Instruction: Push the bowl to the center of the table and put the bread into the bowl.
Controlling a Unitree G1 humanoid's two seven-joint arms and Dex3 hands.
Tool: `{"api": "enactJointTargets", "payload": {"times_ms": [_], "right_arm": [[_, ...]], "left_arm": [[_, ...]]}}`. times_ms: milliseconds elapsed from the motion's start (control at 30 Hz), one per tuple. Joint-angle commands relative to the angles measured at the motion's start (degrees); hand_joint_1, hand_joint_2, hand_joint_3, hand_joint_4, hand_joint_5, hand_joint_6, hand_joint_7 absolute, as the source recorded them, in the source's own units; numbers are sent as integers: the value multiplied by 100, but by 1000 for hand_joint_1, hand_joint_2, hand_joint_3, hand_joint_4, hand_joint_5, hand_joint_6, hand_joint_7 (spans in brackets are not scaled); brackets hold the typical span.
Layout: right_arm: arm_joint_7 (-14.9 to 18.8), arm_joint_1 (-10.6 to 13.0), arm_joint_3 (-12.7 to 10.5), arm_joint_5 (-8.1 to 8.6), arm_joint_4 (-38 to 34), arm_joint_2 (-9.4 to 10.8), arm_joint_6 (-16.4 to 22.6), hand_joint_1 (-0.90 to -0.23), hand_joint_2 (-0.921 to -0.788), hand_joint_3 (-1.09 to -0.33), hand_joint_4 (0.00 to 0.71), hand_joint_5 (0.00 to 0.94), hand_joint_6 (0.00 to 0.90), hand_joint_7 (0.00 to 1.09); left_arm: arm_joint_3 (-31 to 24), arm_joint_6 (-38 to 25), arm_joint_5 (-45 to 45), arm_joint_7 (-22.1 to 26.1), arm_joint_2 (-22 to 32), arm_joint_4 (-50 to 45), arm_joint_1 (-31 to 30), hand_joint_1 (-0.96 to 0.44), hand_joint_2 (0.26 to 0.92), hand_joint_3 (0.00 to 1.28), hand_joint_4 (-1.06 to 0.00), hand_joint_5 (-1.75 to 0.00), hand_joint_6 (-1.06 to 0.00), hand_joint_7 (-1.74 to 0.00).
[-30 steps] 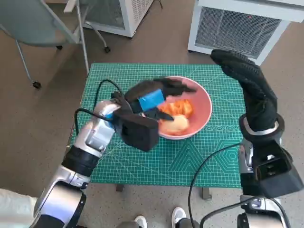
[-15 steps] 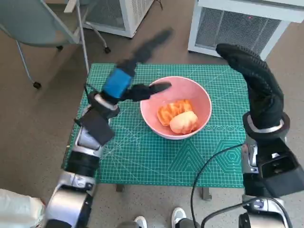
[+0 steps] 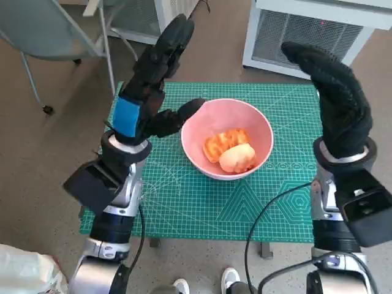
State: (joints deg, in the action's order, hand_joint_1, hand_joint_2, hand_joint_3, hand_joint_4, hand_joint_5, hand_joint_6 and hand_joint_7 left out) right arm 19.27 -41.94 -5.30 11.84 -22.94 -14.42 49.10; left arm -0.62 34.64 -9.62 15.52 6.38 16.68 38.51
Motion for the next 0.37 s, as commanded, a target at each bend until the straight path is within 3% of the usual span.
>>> {"api": "enactJointTargets", "payload": {"times_ms": [33,367], "right_arm": [[17,-37,9,39,64,79,-134,-577,-921,-774,246,1,121,426],[-23,-163,-3,-78,90,153,-219,-569,-921,-770,253,3,139,414]], "left_arm": [[-47,2,-150,99,-58,-133,-80,-407,921,311,-283,-11,-373,-85],[-68,53,-210,188,-105,-126,-76,-395,921,312,-273,-3,-378,-95]]}}
